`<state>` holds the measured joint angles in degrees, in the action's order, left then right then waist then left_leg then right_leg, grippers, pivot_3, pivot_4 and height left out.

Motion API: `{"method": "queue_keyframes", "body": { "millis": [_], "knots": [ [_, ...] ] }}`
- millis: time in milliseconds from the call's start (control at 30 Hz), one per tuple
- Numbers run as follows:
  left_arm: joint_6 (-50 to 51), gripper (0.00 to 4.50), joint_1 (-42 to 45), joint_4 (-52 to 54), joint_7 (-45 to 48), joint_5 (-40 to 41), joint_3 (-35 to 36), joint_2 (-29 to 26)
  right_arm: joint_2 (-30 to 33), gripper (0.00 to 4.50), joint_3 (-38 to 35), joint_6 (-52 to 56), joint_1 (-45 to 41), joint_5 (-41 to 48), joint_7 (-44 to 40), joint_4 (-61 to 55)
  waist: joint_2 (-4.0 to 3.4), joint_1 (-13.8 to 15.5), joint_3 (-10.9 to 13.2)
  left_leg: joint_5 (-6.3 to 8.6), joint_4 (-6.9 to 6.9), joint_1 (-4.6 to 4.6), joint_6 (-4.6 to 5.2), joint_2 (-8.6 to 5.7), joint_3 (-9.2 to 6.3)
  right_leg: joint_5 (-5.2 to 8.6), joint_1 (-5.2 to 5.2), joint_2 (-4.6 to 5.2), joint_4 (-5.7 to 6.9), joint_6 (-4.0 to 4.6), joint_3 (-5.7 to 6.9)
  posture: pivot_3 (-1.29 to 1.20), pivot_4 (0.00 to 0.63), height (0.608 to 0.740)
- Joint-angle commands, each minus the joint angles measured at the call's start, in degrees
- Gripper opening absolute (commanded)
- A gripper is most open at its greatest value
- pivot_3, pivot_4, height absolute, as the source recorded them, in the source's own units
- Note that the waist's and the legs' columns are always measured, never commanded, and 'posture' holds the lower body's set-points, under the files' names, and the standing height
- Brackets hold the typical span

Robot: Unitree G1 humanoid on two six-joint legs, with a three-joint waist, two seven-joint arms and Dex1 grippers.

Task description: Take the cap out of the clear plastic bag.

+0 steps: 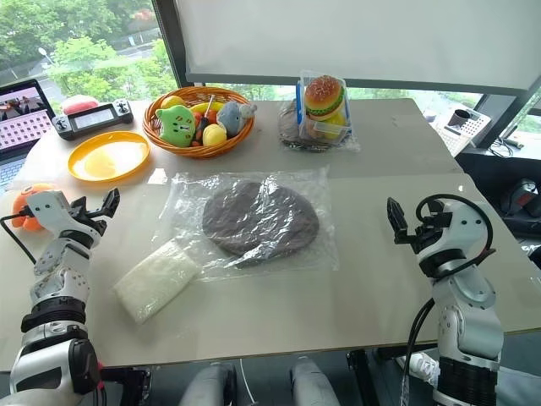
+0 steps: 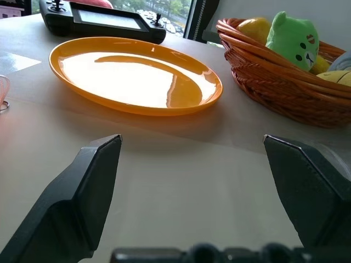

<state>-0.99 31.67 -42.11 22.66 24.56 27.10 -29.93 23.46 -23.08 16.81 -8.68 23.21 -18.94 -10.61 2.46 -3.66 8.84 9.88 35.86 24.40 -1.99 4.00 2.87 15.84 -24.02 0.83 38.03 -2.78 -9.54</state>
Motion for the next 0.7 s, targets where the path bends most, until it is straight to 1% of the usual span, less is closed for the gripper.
{"method": "queue_keyframes", "body": {
  "millis": [33,100,167,200,267,333,433,500,533,600,667,700],
  "knots": [
    [-0.57,4.43,0.58,1.84,2.26,-1.0,-1.17,-1.39,1.63,4.5,-0.41,-0.4,-0.5,0.02,-0.49,-1.53,0.0,0.0,0.0,0.0,0.0,0.0,0.0,0.0,0.0,0.0,0.0,0.0,0.0,0.0,0.0,0.0,0.15,0.74],
    [1.55,4.43,0.36,8.01,8.59,-0.81,-4.85,-2.02,5.08,4.5,-0.02,4.25,-2.55,3.07,-3.51,-3.63,0.01,-0.01,0.01,0.0,0.01,0.01,0.0,0.0,0.0,0.0,0.0,0.0,0.0,0.0,0.0,0.0,0.15,0.74],
    [4.9,4.43,-0.15,14.17,13.84,-0.23,-7.32,-4.63,9.87,4.5,1.29,10.76,-5.76,9.61,-9.58,-6.83,0.02,0.02,0.02,0.0,0.04,0.1,0.0,-0.01,0.0,0.0,-0.04,0.01,0.0,0.01,0.0,0.0,0.15,0.74],
    [6.06,4.43,-0.32,15.57,15.27,-0.06,-7.74,-5.73,11.3,4.5,1.96,12.98,-6.8,11.66,-11.33,-7.88,0.01,-0.11,0.02,0.0,0.1,0.14,0.0,-0.01,0.0,-0.01,-0.09,0.01,0.03,0.01,0.03,0.0,0.15,0.74],
    [11.8,4.43,-1.96,22.38,20.4,2.87,-8.25,-9.48,14.7,4.5,3.55,19.96,-11.32,20.61,-16.63,-10.7,0.01,-0.6,0.02,-0.01,0.04,0.12,0.01,0.03,-0.03,-0.01,-0.11,-0.03,0.05,0.03,0.03,0.0,0.15,0.74],
    [18.46,4.43,-5.45,30.48,26.07,6.04,-8.87,-13.97,18.48,4.5,5.74,26.64,-14.72,29.68,-23.3,-13.63,0.01,-1.27,0.02,0.0,-0.07,0.08,0.01,0.05,-0.08,-0.01,-0.09,-0.06,0.02,0.05,0.02,0.0,0.15,0.74],
    [25.47,4.43,-10.34,37.74,30.6,9.91,-8.07,-18.52,21.83,4.5,9.28,32.36,-16.72,37.66,-29.84,-16.92,0.01,-1.59,0.02,0.07,-0.05,0.07,0.04,0.06,-0.18,0.02,0.01,-0.05,-0.01,0.06,0.08,0.0,0.15,0.74],
    [29.85,4.43,-13.78,42.48,33.41,12.72,-6.32,-22.06,23.45,4.5,12.41,35.54,-18.23,42.23,-34.07,-19.15,0.03,-1.65,0.03,0.08,-0.01,0.14,0.06,0.06,-0.24,0.04,0.03,0.0,-0.05,0.07,0.19,0.0,0.15,0.74],
    [31.69,4.43,-16.09,44.59,35.44,13.84,-4.88,-24.22,23.31,4.5,14.64,36.51,-19.14,43.6,-35.87,-20.22,0.07,-1.66,0.06,0.08,0.08,0.23,0.06,0.06,-0.28,0.05,-0.01,0.03,-0.02,0.07,0.27,0.0,0.15,0.74],
    [33.93,4.43,-19.99,47.05,38.4,14.86,-2.35,-27.57,22.41,4.5,19.24,36.44,-20.5,42.56,-38.15,-21.59,0.22,-1.77,0.13,0.07,0.2,0.33,0.08,0.07,-0.47,0.05,-0.06,0.05,0.03,0.08,0.47,0.0,0.15,0.74],
    [35.26,4.43,-23.26,48.57,38.74,14.97,0.07,-29.18,21.38,4.5,23.44,34.85,-20.88,38.54,-39.2,-21.47,0.26,-1.8,0.13,0.07,0.23,0.32,0.08,0.1,-0.57,0.1,-0.04,0.05,0.03,0.1,0.63,0.0,0.15,0.74],
    [37.24,4.43,-27.2,51.73,38.92,15.67,2.43,-29.4,21.45,4.5,26.6,32.85,-20.46,34.37,-40.29,-21.07,0.27,-1.8,0.12,0.07,0.24,0.32,0.08,0.1,-0.62,0.25,-0.03,0.06,0.03,-0.07,0.7,0.0,0.15,0.74]
  ]
}}
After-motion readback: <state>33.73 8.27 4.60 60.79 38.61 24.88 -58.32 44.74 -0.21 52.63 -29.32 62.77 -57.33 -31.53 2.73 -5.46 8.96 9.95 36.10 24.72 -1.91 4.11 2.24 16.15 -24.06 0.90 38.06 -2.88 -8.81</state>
